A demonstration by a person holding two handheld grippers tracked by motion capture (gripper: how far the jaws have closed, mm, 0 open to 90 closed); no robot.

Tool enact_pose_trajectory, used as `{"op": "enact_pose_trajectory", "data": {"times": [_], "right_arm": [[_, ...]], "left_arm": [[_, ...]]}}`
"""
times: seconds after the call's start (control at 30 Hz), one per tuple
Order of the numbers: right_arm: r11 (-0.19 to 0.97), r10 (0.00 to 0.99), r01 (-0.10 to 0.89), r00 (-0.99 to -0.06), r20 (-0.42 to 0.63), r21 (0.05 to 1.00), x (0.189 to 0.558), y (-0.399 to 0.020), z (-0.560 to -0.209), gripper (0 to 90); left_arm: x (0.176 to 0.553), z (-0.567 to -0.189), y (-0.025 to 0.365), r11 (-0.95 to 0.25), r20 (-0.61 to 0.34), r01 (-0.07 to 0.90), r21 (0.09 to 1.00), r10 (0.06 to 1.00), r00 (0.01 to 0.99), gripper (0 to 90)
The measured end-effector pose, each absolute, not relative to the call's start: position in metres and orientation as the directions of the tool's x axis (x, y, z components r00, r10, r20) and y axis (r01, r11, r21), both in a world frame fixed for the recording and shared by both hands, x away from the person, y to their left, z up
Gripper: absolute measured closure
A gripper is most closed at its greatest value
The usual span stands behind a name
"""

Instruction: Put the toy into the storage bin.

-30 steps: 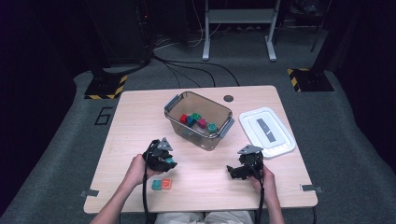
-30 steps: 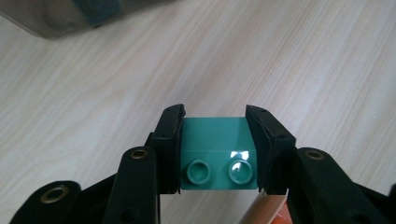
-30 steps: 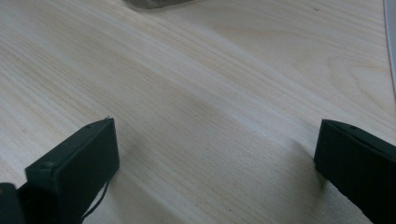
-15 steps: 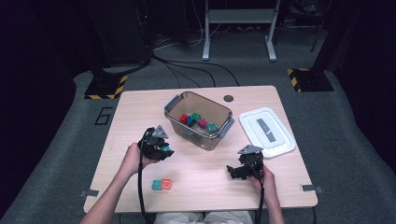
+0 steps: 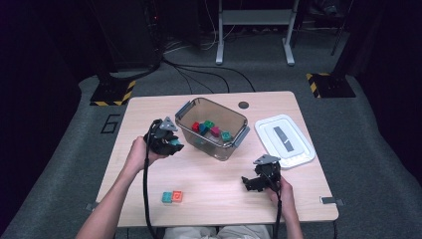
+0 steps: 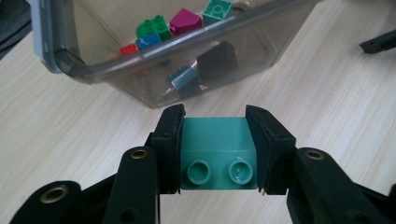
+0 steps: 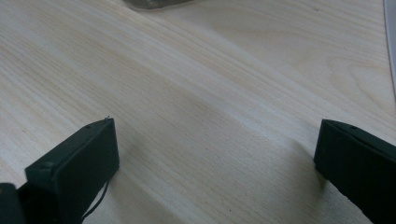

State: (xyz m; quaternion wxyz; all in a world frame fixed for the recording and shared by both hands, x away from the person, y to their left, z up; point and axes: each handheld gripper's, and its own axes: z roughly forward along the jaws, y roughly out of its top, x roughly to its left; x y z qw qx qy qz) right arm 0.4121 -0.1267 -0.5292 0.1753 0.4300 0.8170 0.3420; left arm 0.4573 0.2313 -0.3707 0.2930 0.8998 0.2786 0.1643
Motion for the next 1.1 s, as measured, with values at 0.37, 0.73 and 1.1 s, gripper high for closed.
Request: {"op": "enact_pose_trajectory", "data": {"times": [0.37, 0.73, 1.1], "right_arm": [[0.398, 0.822, 0.581, -0.570, 0.006, 0.710, 0.412, -0.127, -0.529, 0.0], [0.398, 0.822, 0.581, -0.570, 0.006, 0.710, 0.412, -0.127, -0.529, 0.0], [0.398, 0.822, 0.581, -0.570, 0.006, 0.710, 0.412, -0.127, -0.529, 0.0]], "left_arm": [[0.473, -0.349, 0.221, -0.684, 0.160, 0.386, 0.619, 0.591, 0.790, 58.8], [0.492, -0.328, 0.212, -0.678, 0.177, 0.375, 0.632, 0.597, 0.782, 58.8], [0.517, -0.310, 0.194, -0.672, 0.190, 0.375, 0.639, 0.609, 0.770, 58.8]]}}
